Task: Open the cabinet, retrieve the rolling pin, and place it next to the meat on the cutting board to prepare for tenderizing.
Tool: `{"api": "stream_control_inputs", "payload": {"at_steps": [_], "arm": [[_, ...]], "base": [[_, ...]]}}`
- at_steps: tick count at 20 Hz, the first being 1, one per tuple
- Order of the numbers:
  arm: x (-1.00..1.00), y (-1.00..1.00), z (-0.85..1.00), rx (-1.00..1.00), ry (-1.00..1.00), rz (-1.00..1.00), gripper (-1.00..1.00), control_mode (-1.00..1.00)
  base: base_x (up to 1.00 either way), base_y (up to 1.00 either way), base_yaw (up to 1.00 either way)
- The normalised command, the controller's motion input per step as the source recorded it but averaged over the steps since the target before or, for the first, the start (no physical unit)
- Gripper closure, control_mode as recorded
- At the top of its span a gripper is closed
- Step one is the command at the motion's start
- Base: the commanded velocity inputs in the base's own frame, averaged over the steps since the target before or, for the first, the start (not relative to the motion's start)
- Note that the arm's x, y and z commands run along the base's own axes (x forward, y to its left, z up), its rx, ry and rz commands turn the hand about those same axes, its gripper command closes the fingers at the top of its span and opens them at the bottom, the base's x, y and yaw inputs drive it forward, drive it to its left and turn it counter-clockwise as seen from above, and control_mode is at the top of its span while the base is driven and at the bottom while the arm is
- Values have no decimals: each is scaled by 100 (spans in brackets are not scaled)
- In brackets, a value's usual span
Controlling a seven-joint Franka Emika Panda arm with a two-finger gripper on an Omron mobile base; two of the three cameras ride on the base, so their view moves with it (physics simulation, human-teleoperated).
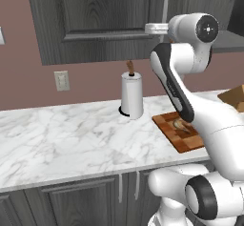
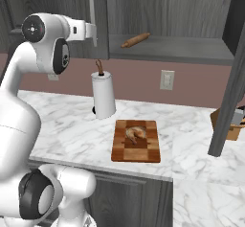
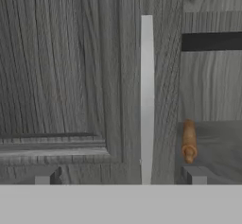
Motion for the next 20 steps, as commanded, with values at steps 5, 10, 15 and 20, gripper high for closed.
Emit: {"api": "stream_control_inputs", "payload": {"at_steps": [5,10,15,20], "arm": [[41,-15,15,0,5,0,-100,-100],[44,-15,24,0,5,0,-100,-100],[41,-12,21,0,6,0,-100,-100],[29,-1,5,0,1,0,-100,-100]], "base": [[0,0,0],[0,0,0],[0,0,0],[0,0,0]]}}
